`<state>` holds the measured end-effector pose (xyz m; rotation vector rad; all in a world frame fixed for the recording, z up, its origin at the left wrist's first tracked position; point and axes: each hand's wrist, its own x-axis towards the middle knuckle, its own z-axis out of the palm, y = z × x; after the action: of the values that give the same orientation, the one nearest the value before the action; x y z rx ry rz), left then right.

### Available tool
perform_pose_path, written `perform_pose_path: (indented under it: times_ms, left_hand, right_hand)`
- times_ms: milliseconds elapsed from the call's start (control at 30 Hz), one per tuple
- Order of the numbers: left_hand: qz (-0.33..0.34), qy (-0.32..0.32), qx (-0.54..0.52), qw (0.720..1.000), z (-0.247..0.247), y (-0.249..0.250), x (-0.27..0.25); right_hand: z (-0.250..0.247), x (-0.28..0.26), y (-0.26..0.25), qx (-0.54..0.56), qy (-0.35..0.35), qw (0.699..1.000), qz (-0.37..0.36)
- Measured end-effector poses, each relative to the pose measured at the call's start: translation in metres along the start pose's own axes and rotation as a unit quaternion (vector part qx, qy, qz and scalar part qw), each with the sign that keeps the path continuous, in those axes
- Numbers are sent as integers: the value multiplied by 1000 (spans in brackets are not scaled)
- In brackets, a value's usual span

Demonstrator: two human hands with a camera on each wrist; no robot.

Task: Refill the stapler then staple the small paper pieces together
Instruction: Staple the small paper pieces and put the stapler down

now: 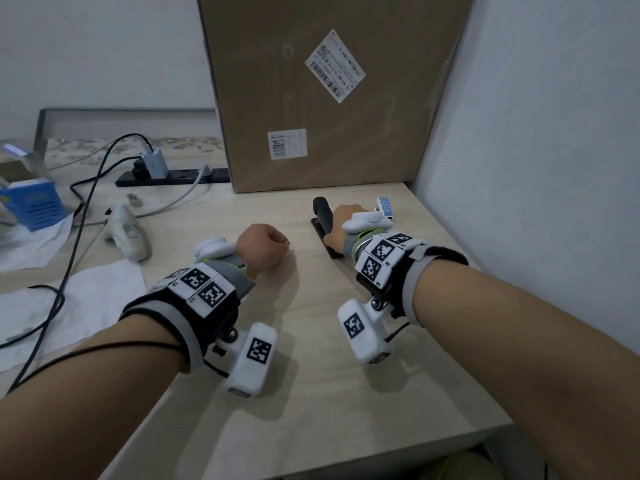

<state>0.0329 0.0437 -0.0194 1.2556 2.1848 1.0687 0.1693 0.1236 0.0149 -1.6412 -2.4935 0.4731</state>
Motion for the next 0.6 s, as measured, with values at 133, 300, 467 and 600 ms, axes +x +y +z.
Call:
perform_pose_path:
  times_ms: [133, 300, 467, 600]
  left_hand:
    - [-2, -16, -11, 1000, 2, 1, 5]
    - [13, -78, -31, 996, 4, 7, 3]
    - [27, -114, -15, 993, 9, 13, -1]
    - [46, -123, 23, 991, 12, 13, -5]
  right_hand:
    - [-6, 22, 10, -13, 5, 998, 65]
    - [-30, 42, 68, -7, 104, 993, 60]
    - [-23, 71, 92, 65, 111, 990, 63]
    - [-16, 86, 96, 63, 82, 993, 63]
